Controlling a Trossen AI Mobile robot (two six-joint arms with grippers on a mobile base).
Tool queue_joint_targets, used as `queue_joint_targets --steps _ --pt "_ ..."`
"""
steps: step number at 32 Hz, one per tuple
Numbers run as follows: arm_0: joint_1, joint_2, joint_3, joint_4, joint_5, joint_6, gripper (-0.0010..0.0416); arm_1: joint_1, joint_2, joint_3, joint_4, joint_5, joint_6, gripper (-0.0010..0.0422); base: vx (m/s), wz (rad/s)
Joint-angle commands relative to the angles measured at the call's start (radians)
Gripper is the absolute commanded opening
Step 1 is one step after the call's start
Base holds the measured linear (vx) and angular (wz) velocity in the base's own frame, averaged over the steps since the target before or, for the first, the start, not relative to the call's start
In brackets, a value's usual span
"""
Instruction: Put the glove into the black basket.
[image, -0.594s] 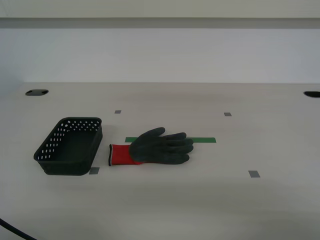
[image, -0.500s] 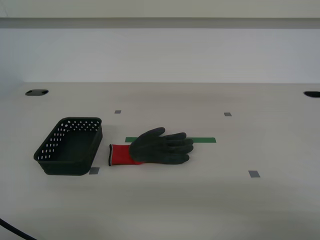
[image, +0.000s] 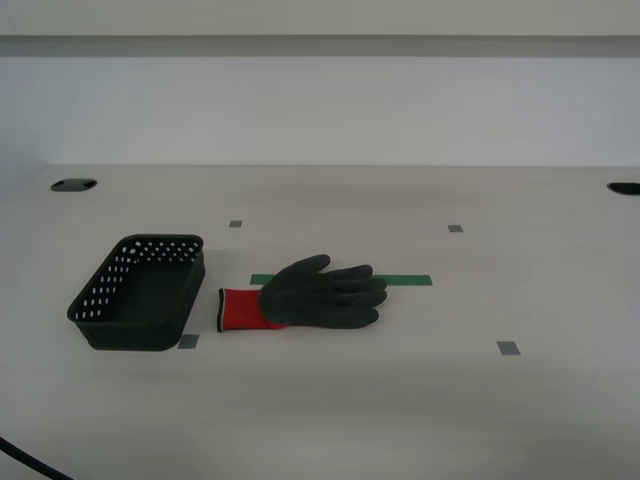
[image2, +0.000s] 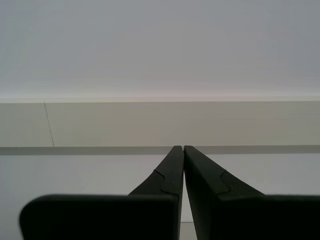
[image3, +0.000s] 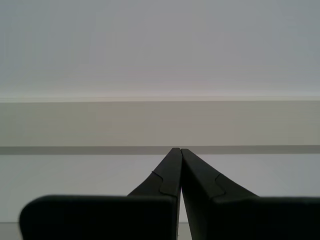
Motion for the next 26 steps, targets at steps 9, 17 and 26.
queue_joint_targets --steps 9,17,26 --pt "0.001 0.0 0.002 0.003 0.0 0.0 0.0001 -0.003 0.0 0.087 -0.182 0.172 -0.047 0.0 0.0 0.0" --pt "0.001 0.0 0.002 0.003 0.0 0.0 0.0001 -0.029 0.014 0.32 -0.727 0.172 0.069 0.0 0.0 0.0" --pt "0.001 0.0 0.002 0.003 0.0 0.0 0.0001 -0.144 0.069 0.482 -1.067 0.172 0.108 0.0 0.0 0.0"
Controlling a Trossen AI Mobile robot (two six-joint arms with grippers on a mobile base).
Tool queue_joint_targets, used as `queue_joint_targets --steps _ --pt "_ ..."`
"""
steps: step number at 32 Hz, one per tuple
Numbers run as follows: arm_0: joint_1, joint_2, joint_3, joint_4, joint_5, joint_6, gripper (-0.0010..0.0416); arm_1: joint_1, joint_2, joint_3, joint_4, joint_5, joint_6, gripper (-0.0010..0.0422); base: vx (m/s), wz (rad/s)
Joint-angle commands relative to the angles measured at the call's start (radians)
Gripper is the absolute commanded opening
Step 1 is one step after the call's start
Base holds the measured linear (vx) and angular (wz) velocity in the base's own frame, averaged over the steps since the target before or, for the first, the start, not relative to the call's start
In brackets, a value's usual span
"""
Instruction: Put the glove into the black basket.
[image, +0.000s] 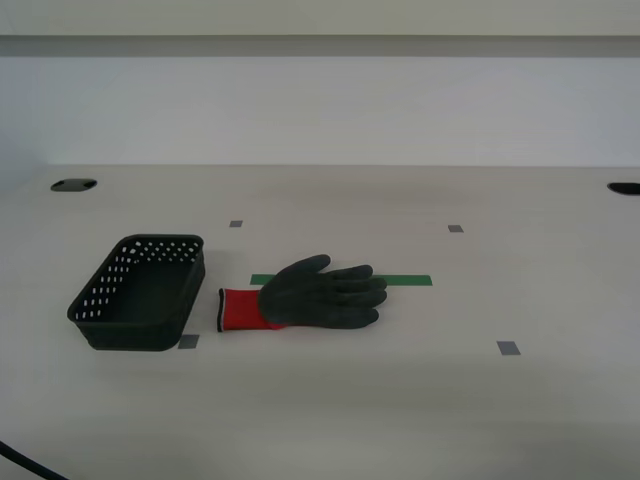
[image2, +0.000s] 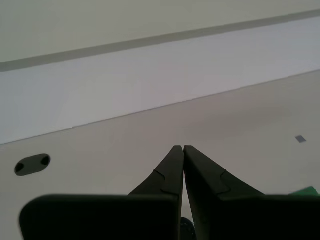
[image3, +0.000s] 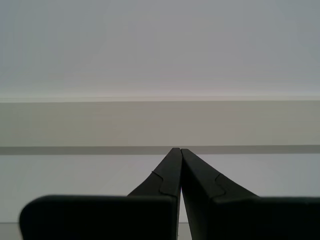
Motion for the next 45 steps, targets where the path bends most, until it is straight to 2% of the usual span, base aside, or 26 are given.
queue_joint_targets --steps 1,6,10,18,28,34,37,39,42,45 --pt "0.0 0.0 0.002 0.003 0.001 0.0 0.0 -0.05 0.036 0.037 -0.092 0.003 -0.005 0.0 0.0 0.0" --pt "0.001 0.0 0.002 0.003 0.001 0.0 0.0001 -0.151 0.15 0.08 -0.241 0.003 -0.008 0.0 0.0 0.0" --pt "0.001 0.0 0.002 0.004 0.001 0.0 0.0001 -0.241 0.311 0.119 -0.335 0.003 0.008 0.0 0.0 0.0" --pt "0.001 0.0 0.002 0.003 0.001 0.0 0.0001 -0.383 0.642 0.201 -0.339 0.003 0.01 0.0 0.0 0.0" --pt "0.001 0.0 0.002 -0.012 0.001 0.0 0.0001 -0.485 1.1 0.468 -0.37 0.003 0.021 0.0 0.0 0.0" --pt "0.0 0.0 0.002 -0.015 0.001 0.0 0.0001 -0.51 1.299 0.623 -0.434 0.004 0.022 0.0006 0.0 0.0" --pt "0.0 0.0 0.002 -0.016 0.001 0.0 0.0001 -0.515 1.383 0.683 -0.474 0.004 0.02 0.0049 0.0 0.0" --pt "0.0 0.0 0.002 -0.016 0.001 0.0 0.0 -0.52 1.413 0.698 -0.479 0.019 0.0 0.0079 0.0 0.0" --pt "0.0 0.0 0.002 -0.014 0.001 0.0 0.0 -0.526 1.448 0.71 -0.482 0.029 -0.043 0.0143 0.0 0.0" --pt "0.0 0.0 0.002 -0.016 0.001 0.0 0.0001 -0.533 1.453 0.71 -0.457 0.029 -0.051 0.0213 0.0 0.0"
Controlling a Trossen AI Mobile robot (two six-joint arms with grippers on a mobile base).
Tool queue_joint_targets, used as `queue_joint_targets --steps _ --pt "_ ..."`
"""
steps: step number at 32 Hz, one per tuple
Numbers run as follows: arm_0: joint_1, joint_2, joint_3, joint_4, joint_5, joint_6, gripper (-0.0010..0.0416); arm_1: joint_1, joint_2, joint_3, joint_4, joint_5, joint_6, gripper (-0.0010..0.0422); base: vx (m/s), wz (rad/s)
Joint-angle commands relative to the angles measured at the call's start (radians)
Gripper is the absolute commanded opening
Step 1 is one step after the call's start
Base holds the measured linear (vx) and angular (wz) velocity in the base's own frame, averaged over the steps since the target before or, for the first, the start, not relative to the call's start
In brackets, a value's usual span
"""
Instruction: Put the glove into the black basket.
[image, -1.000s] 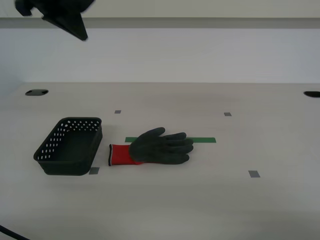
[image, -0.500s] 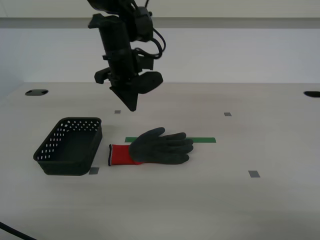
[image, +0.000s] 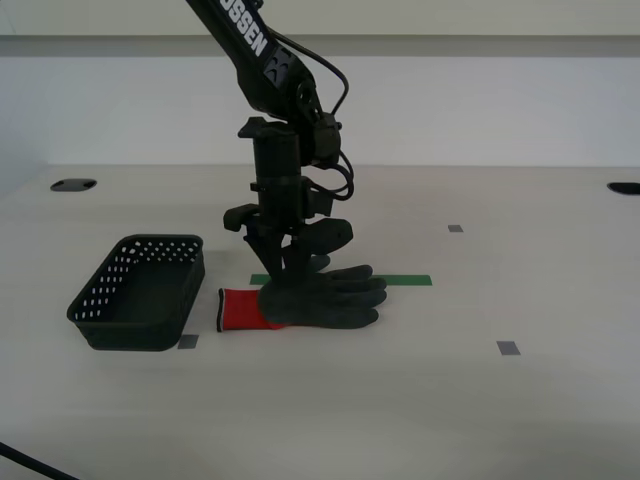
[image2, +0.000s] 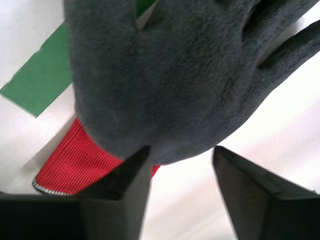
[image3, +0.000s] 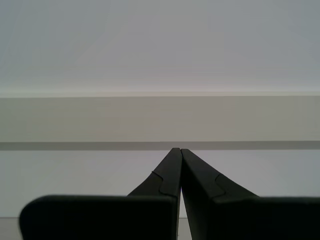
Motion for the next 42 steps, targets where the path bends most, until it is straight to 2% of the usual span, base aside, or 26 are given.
queue_joint_targets --steps 1,5,9,11,14,15,22,31,33,37,39,40,42 --pt "0.0 0.0 0.002 0.003 0.001 0.0 0.0001 -0.004 0.001 -0.002 0.023 0.005 -0.013 0.0228 0.0 0.0" --pt "0.0 0.0 0.002 0.003 0.001 0.0 0.0001 -0.016 0.002 0.002 0.026 0.004 -0.059 0.0257 0.0 0.0" --pt "0.0 0.0 0.002 0.003 0.001 0.0 0.0 -0.043 0.002 0.002 0.039 -0.01 -0.084 0.0249 0.0 0.0" --pt "0.0 0.0 0.002 0.003 0.001 0.0 0.0001 -0.065 0.002 0.002 0.048 -0.05 -0.126 0.0236 0.0 0.0" --pt "0.0 0.0 0.002 0.003 0.001 0.0 0.0001 -0.098 0.002 0.002 0.073 -0.114 -0.137 0.0222 0.0 0.0" --pt "0.0 0.0 0.002 0.003 0.001 0.0 0.0001 -0.109 0.002 0.002 0.095 -0.121 -0.137 0.0221 0.0 0.0" --pt "0.0 0.0 0.002 0.003 0.001 0.0 0.0001 -0.115 0.006 -0.004 0.148 -0.13 -0.15 0.0242 0.0 0.0" --pt "0.0 0.0 0.002 -0.002 0.001 0.0 0.0 -0.115 0.121 0.007 0.13 -0.146 -0.153 0.0245 0.0 0.0" --pt "0.0 0.0 0.002 0.0 0.001 0.0 0.0001 -0.116 0.116 0.007 0.131 -0.162 -0.152 0.023 0.0 0.0" --pt "0.0 0.0 0.002 -0.001 0.001 0.0 0.0001 -0.115 0.1 0.014 0.127 -0.176 -0.151 0.0127 0.0 0.0" --pt "0.0 0.0 0.002 -0.001 0.001 0.0 0.0001 -0.115 0.1 0.023 0.125 -0.176 -0.137 0.002 0.0 0.0" --pt "0.0 0.0 0.002 0.0 0.001 0.0 0.0001 -0.114 0.1 0.03 0.117 -0.175 -0.128 0.0003 0.0 0.0" --pt "0.0 0.0 0.002 -0.001 0.001 0.0 0.0001 -0.114 0.1 0.045 0.095 -0.176 -0.124 -0.0004 0.0 0.0"
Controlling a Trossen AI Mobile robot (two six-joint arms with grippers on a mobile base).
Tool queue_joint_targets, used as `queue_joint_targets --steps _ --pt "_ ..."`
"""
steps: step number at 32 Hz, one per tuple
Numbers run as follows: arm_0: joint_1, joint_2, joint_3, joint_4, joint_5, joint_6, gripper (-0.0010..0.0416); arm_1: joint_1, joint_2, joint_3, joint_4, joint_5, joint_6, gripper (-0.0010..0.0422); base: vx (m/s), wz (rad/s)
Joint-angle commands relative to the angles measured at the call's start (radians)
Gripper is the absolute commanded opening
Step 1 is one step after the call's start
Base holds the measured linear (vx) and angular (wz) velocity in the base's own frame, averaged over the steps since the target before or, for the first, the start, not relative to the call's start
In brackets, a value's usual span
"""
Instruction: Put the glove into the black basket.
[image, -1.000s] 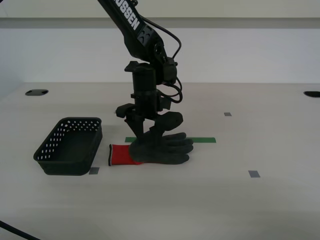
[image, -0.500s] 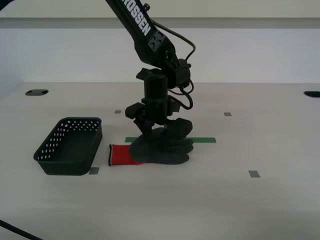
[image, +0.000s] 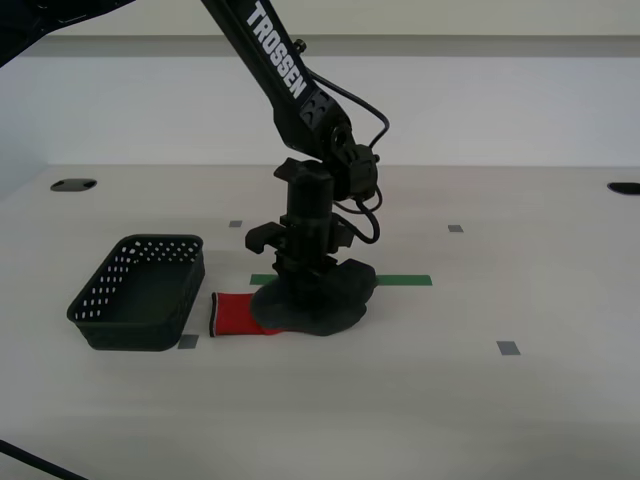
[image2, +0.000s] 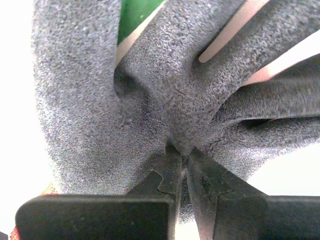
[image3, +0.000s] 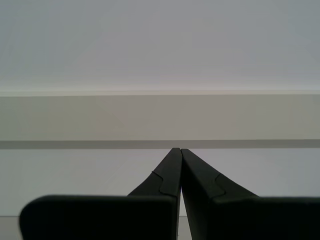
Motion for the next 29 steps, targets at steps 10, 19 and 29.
queue_joint_targets --steps 10,19,29 --pt "0.0 0.0 0.002 0.004 0.0 0.0 0.0001 0.0 -0.003 0.098 -0.085 -0.006 0.02 -0.0002 0.0 0.0" --pt "0.0 0.0 0.002 0.004 0.0 0.0 0.0001 0.008 -0.154 0.12 -0.176 -0.02 0.043 -0.0002 0.0 0.0" --pt "0.0 0.0 0.002 0.003 0.0 0.0 0.0001 0.035 -0.284 0.097 -0.345 -0.02 0.102 -0.0002 0.0 0.0"
